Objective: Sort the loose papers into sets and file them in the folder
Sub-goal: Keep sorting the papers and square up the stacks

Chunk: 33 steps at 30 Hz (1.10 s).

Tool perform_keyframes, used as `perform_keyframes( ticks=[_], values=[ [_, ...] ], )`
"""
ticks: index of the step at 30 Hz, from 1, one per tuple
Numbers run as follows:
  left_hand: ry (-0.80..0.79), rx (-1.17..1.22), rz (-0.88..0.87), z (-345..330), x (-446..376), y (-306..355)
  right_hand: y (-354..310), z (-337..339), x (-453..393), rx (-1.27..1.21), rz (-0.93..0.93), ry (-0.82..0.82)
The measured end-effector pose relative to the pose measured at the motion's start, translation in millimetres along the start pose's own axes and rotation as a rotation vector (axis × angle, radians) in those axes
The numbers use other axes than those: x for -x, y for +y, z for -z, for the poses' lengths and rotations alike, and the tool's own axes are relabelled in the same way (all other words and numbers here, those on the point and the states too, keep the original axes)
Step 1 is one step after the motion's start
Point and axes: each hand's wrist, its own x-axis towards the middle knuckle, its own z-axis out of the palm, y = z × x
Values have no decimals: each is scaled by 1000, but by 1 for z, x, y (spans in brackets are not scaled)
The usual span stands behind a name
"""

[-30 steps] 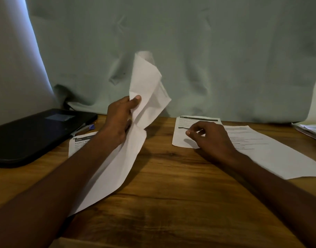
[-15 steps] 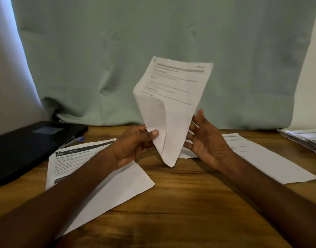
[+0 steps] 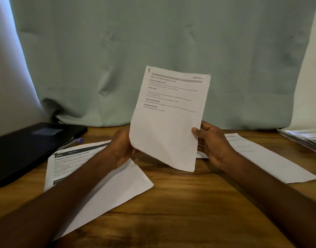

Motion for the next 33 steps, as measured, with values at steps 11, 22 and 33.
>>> perform_keyframes(
  ticks=[11, 22, 33],
  values=[
    [11, -234, -156, 14, -3, 8, 0, -5, 5, 133, 23, 12],
    [174, -1607, 181, 30, -8, -17, 9, 13, -3, 778, 133, 238],
    [-67, -1662, 1, 48, -10, 18, 6, 16, 0, 982, 244, 229]
  ],
)
